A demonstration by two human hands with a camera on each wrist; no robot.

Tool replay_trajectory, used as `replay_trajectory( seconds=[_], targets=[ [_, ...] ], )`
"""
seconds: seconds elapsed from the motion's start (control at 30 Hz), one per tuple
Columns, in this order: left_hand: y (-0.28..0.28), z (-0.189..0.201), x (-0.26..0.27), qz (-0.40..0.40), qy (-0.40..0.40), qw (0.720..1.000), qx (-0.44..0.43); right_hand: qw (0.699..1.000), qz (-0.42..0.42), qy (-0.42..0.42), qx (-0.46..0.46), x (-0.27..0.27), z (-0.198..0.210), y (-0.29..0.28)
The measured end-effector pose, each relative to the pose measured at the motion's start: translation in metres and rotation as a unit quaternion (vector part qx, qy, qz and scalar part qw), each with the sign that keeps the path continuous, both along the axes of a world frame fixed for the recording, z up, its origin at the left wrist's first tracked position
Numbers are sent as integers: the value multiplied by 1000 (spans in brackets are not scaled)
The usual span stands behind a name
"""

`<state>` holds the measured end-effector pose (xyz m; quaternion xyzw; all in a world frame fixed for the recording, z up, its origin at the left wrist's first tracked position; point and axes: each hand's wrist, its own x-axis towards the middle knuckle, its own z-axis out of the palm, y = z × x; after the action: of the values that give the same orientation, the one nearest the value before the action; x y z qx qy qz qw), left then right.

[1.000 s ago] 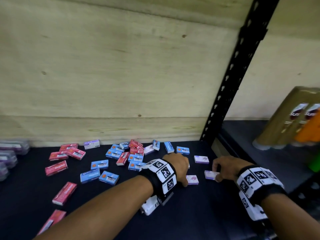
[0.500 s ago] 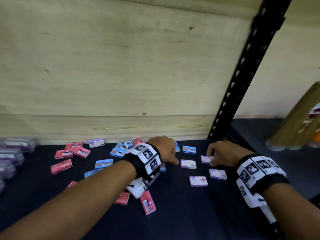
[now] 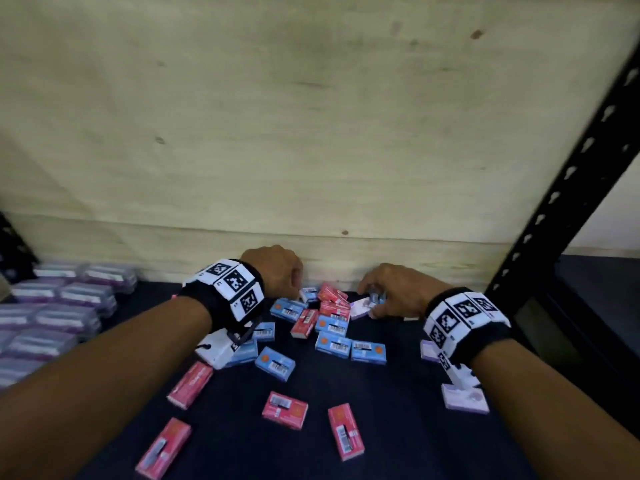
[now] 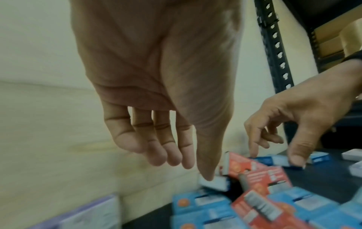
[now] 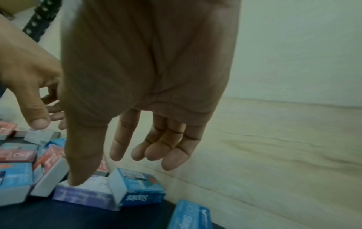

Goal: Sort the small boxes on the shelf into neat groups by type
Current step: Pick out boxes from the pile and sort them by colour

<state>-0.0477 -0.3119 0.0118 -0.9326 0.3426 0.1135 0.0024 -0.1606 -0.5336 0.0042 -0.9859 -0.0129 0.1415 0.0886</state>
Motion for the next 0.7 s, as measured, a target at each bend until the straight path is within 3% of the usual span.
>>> replay_trajectory(
  seconds=[0.33, 0.7],
  targets=[
    [78, 3, 28, 68, -94, 990, 76, 999, -5, 39, -32, 26, -19, 12],
    [77, -18, 26, 57, -134, 986, 81, 1000, -17, 21, 5, 18, -23, 8]
  ],
)
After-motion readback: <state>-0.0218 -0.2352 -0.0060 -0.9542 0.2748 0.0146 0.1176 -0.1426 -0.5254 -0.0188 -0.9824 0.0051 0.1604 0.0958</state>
